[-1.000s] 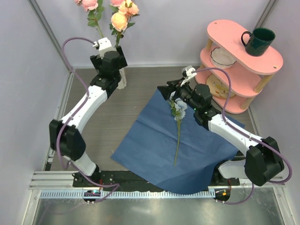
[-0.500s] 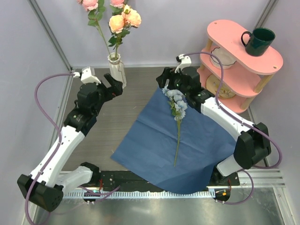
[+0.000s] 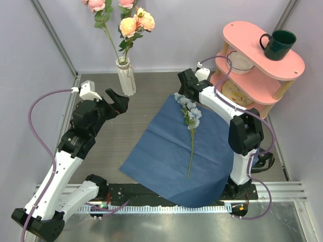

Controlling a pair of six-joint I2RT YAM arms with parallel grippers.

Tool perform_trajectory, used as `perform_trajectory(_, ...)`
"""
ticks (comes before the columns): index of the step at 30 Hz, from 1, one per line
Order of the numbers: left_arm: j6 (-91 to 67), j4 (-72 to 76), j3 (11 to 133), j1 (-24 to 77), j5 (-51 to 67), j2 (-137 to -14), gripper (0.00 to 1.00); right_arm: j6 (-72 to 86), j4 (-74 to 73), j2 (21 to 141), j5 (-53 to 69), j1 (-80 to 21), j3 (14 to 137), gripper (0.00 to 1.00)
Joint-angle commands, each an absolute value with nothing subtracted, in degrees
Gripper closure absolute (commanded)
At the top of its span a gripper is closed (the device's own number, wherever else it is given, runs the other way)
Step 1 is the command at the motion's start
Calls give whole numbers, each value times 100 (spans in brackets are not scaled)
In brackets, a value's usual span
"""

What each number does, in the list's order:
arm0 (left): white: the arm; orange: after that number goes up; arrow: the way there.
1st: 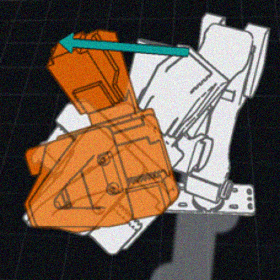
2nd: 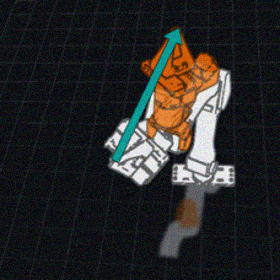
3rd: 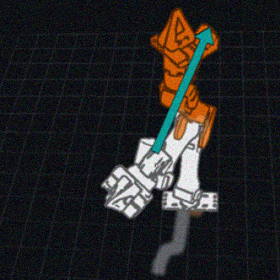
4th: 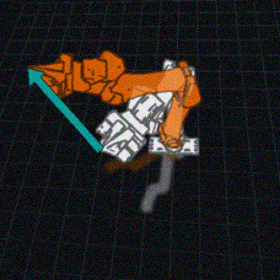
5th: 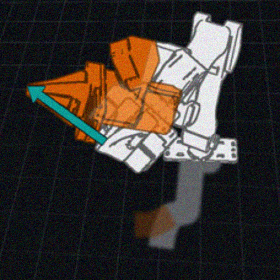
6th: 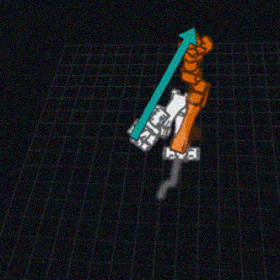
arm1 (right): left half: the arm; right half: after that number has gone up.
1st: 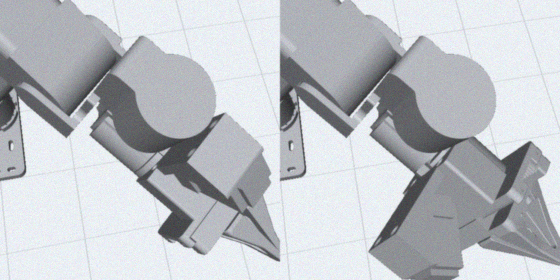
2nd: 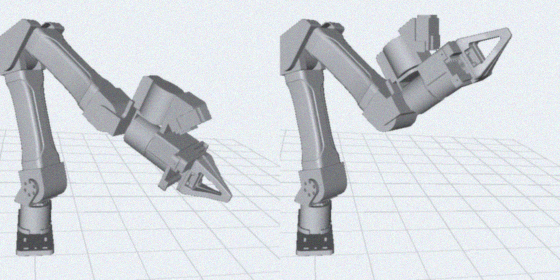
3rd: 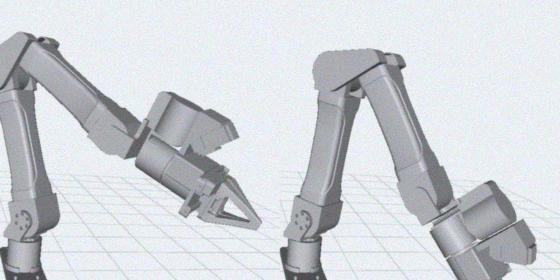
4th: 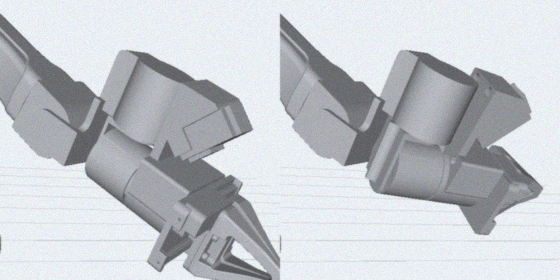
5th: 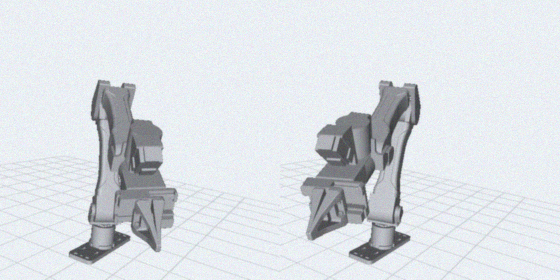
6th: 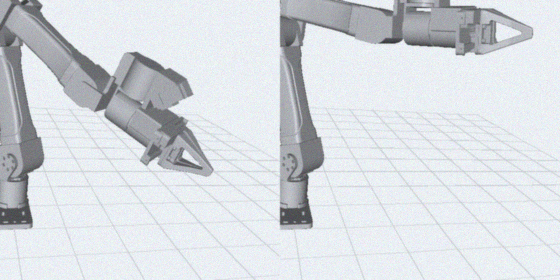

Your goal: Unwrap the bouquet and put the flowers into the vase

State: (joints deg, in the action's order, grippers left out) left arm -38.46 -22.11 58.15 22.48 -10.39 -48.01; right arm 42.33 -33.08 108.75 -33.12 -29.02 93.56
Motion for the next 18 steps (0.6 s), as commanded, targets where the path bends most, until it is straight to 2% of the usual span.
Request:
perform_trajectory(1, -3990, -2066, 5660, 2224, -660, -4912, 0, 5078, -4175, 10198, -3799, -2900, 9285, 16)
perform_trajectory(9, -4060, -1987, 5529, 2224, -185, -4984, 0, 5484, -3007, 8597, -2664, -3146, 6552, 18)
perform_trajectory(11, -4078, -1995, 5450, 2224, -158, -4870, 0, 5441, -2769, 8369, -2558, -3269, 6242, 20)
perform_trajectory(18, -4175, -1943, 5081, 2224, -141, -4483, 0, 5441, -2102, 8375, -2286, -3744, 5117, 27)
